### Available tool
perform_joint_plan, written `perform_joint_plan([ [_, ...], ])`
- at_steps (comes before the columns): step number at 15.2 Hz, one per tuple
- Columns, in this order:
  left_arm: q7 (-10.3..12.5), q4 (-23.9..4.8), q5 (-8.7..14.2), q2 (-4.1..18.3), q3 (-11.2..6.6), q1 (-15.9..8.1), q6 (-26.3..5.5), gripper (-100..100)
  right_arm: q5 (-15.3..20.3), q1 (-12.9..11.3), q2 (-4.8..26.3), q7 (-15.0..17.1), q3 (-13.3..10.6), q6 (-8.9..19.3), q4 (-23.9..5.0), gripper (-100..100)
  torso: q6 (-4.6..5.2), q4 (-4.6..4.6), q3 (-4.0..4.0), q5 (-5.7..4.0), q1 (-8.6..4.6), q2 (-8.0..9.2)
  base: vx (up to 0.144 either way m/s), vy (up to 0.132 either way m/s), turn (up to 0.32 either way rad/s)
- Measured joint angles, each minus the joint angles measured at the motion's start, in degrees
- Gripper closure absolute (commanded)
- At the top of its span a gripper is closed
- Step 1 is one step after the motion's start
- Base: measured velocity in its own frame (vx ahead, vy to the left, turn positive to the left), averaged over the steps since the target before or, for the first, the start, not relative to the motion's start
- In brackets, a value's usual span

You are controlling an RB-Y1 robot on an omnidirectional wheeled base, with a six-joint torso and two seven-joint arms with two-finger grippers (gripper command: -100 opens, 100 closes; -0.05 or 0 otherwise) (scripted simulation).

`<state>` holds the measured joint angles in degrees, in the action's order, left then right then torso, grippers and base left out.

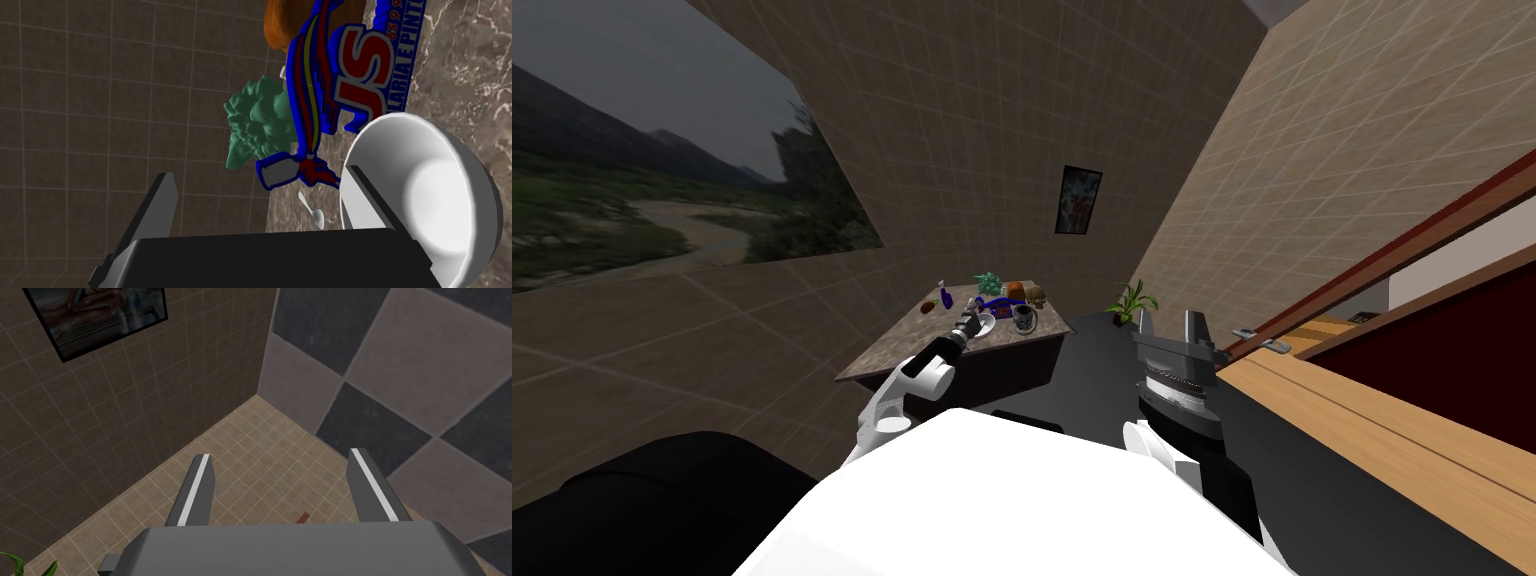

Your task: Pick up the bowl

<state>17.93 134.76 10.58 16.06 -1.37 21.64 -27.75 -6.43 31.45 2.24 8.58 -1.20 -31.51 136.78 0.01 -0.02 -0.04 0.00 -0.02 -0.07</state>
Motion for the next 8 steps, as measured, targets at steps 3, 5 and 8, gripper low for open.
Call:
perform_joint_plan([
  [3,0.5,0.0,0.7,0.4,-0.33,-0.4,-3.4,-100,0.0,0.0,0.0,0.0,0.0,0.0,0.0,0,-0.01,0.0,0.01,0.0,0.01,0.02,0.01,-0.002,-0.012],
  [5,0.9,-0.3,1.3,0.6,-0.54,-1.2,-5.6,-100,0.0,0.0,0.0,0.0,0.0,0.0,0.0,0,0.0,0.0,0.0,0.0,0.0,0.01,0.013,-0.003,-0.026],
  [8,1.5,-0.2,2.3,1.2,-1.05,-1.9,-9.4,-100,0.0,0.0,0.0,0.0,0.0,0.0,0.0,0,-0.01,-0.01,-0.01,0.0,0.01,-0.02,0.019,-0.003,-0.023],
])
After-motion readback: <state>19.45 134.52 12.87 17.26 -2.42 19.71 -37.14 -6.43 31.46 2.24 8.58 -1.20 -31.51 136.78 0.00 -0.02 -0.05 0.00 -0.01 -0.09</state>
